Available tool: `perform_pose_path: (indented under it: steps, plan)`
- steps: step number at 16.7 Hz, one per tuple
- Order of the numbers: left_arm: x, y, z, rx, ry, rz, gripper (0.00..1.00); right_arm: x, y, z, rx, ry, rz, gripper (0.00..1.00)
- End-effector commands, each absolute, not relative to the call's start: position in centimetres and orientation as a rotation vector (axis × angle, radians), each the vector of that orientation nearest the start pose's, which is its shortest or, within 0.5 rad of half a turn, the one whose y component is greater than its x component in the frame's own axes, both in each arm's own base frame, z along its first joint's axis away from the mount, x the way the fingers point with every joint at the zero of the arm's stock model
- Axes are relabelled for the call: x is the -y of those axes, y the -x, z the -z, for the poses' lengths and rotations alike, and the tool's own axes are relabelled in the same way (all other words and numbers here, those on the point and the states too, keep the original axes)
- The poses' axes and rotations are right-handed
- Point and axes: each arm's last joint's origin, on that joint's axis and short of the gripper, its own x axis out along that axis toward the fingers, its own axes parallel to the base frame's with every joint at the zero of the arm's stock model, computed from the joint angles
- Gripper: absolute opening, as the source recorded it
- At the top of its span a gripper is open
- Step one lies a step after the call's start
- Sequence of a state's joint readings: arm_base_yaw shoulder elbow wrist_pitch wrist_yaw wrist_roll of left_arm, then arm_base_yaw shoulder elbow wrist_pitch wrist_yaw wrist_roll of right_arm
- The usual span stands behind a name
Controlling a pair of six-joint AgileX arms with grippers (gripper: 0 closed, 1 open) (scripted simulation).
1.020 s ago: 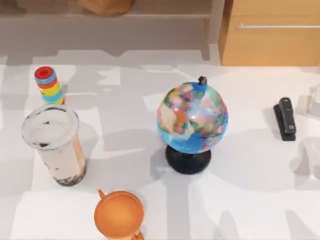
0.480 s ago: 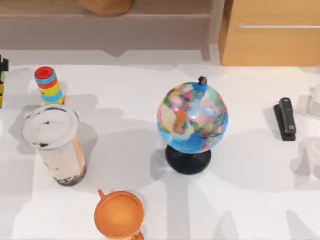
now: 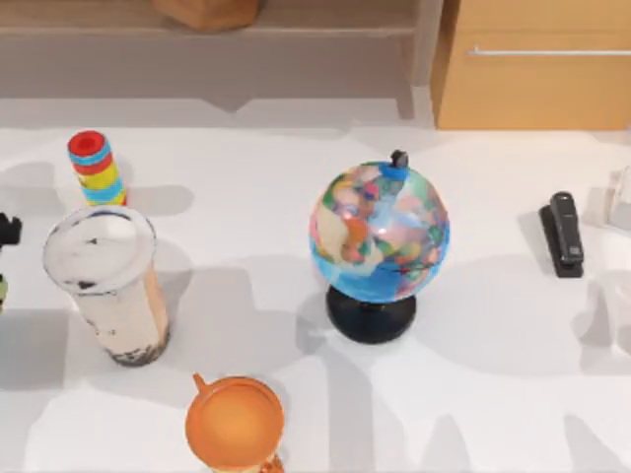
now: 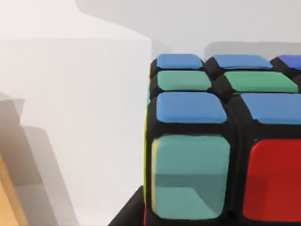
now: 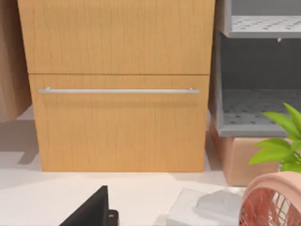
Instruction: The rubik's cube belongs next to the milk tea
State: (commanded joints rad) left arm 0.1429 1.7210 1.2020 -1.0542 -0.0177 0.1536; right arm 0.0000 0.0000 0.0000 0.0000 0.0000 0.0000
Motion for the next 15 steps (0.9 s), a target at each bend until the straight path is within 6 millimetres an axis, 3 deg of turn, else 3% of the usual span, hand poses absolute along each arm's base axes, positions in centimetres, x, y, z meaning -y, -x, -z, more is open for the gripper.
perform_pose_path:
  steps: [15]
  plan:
    - [-5.50, -30.61, -19.77, -1.534, -0.015, -0.041, 0.00, 0.12, -10.57, -16.00, 0.000, 0.000, 0.000, 1.00]
